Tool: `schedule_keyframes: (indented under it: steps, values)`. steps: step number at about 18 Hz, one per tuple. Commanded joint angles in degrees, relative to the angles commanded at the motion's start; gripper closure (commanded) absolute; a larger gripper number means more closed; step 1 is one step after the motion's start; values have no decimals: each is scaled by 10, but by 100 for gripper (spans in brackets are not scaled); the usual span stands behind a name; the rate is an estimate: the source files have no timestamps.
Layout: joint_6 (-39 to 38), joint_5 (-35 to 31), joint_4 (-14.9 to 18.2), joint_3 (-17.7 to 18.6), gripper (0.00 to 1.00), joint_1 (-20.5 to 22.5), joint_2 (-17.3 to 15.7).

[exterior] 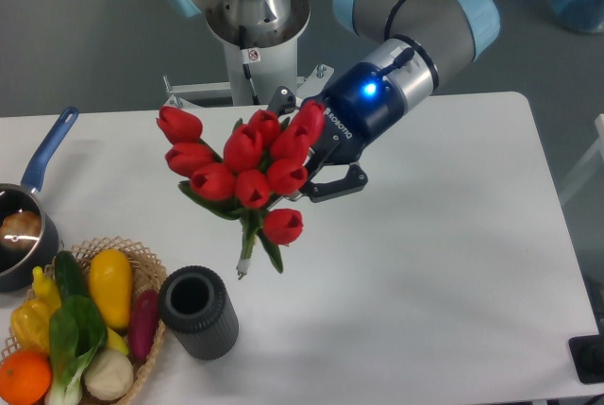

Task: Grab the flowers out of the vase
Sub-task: 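Raise the tulip bunch higher, clear of the vase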

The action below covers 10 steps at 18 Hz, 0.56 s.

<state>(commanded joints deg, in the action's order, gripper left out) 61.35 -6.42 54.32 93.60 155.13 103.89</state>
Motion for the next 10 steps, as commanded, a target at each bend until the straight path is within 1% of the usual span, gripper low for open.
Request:
schedule_keyframes:
  steps: [10]
  values:
    - [1,1,-3,5,60,26,1]
